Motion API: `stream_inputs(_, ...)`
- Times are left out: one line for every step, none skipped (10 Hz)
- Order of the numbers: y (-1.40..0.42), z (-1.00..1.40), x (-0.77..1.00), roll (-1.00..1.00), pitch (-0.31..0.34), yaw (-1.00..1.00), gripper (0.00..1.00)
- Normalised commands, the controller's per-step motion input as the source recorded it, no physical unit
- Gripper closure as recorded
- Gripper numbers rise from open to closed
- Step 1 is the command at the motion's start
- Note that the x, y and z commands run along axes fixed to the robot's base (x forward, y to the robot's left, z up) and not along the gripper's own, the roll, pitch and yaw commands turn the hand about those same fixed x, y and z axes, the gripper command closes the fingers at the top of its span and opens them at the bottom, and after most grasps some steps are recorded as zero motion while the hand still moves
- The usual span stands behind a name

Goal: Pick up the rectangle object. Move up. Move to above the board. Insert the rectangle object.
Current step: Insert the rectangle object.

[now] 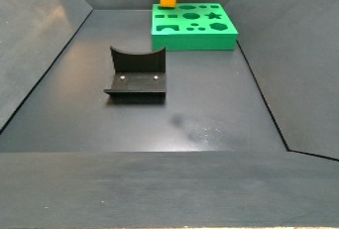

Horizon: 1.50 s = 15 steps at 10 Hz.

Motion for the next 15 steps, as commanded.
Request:
stream_inputs(0.0, -0.03, 0.17, 0.0, 0.001, 0.05, 1.0)
stream_inputs(0.0, -0.02, 0.11, 0.0, 0.0, 0.01, 1.0)
stream_inputs(0.0, -0.04, 0.1, 0.0, 0.0, 0.01, 1.0)
stream_inputs(0.05, -0.04, 0.04, 0.0, 0.0, 0.02, 1.0)
stream_inputs(0.01, 0.0, 0.0, 0.0, 0.0, 0.01, 1.0)
stream_inputs(0.0, 0.0, 0.0, 0.0, 0.0, 0.01, 1.0)
stream_inputs(0.0, -0.03, 0.02, 0.0, 0.0, 0.03, 1.0)
stream_inputs(0.0, -0.07, 0.05, 0.0, 0.0, 0.08, 1.0)
stream_inputs(0.0, -0.11, 0.07, 0.02, 0.0, 0.18, 1.0)
stream_inputs(0.0, -0.11, 0.07, 0.02, 0.0, 0.21, 1.0)
stream_inputs(0.0, -0.05, 0.0, 0.0, 0.0, 0.14, 1.0)
stream_inputs(0.0, -0.04, 0.0, 0.01, 0.0, 0.13, 1.0)
stream_inputs(0.0, -0.05, 0.0, 0.03, 0.0, 0.07, 1.0)
stream_inputs(0.0, -0.31, 0.0, 0.14, 0.0, 0.07, 1.0)
stream_inputs(-0.01, -0.52, 0.0, 0.18, -0.034, 0.07, 1.0)
